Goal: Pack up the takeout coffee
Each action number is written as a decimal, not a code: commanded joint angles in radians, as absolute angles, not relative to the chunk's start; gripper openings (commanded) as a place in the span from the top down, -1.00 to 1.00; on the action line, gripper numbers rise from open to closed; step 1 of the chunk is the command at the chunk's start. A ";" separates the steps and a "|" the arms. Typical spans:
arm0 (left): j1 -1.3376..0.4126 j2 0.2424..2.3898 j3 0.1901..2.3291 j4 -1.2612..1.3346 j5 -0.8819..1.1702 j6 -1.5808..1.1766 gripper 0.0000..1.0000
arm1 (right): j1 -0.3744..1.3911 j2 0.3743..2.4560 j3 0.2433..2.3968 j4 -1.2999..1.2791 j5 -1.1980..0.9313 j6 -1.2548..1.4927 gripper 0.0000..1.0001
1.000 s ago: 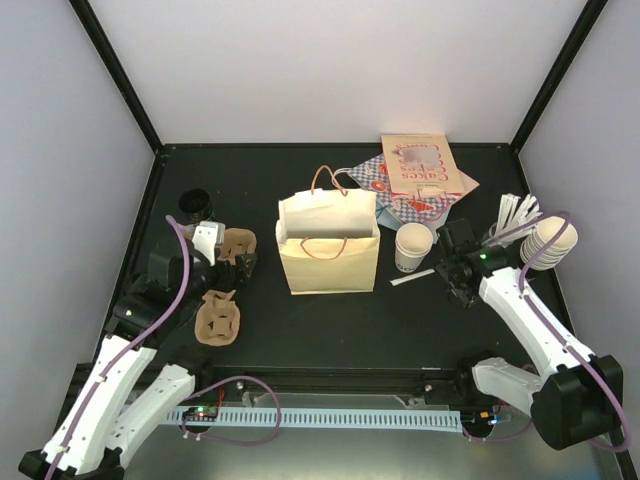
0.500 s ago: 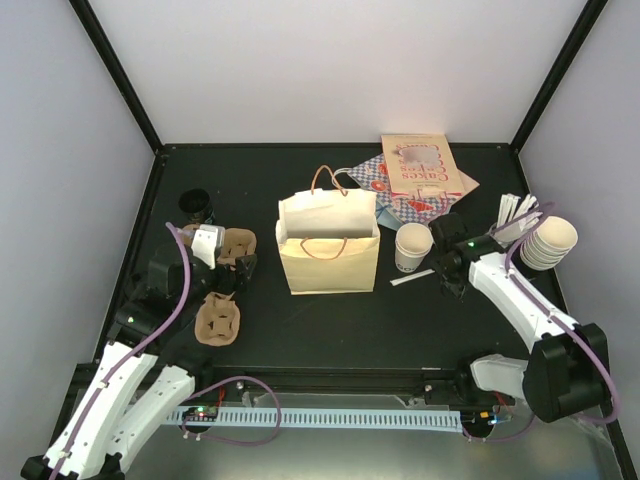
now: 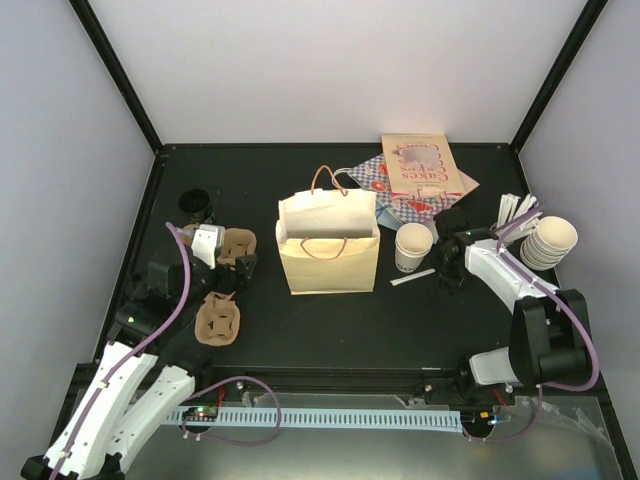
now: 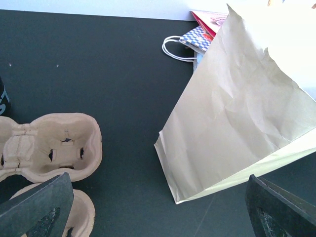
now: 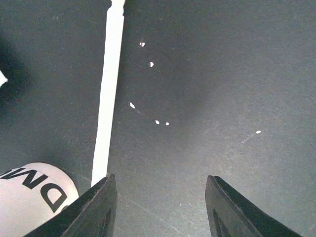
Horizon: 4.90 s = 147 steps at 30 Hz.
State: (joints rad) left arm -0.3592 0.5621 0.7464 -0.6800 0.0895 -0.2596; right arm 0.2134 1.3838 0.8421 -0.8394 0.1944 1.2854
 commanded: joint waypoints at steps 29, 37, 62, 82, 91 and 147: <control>-0.351 0.533 0.740 -0.658 0.045 -0.247 -0.95 | 0.136 1.585 0.892 -0.686 0.049 1.285 0.00; -0.351 0.534 0.741 -0.657 0.042 -0.247 -0.95 | 0.135 1.610 0.903 -0.699 0.064 1.287 0.10; -0.352 0.538 0.741 -0.658 0.039 -0.249 -0.95 | 0.126 1.516 0.822 -0.629 0.035 1.259 0.15; -0.351 0.532 0.740 -0.662 0.022 -0.251 -0.95 | 0.111 1.683 0.956 -0.725 0.102 1.226 0.16; -0.351 0.530 0.740 -0.662 0.019 -0.249 -0.95 | 0.112 1.744 0.977 -0.753 0.104 1.207 0.26; -0.351 0.555 0.738 -0.657 0.025 -0.249 -0.96 | 0.336 0.927 1.279 -0.447 -0.176 0.476 0.89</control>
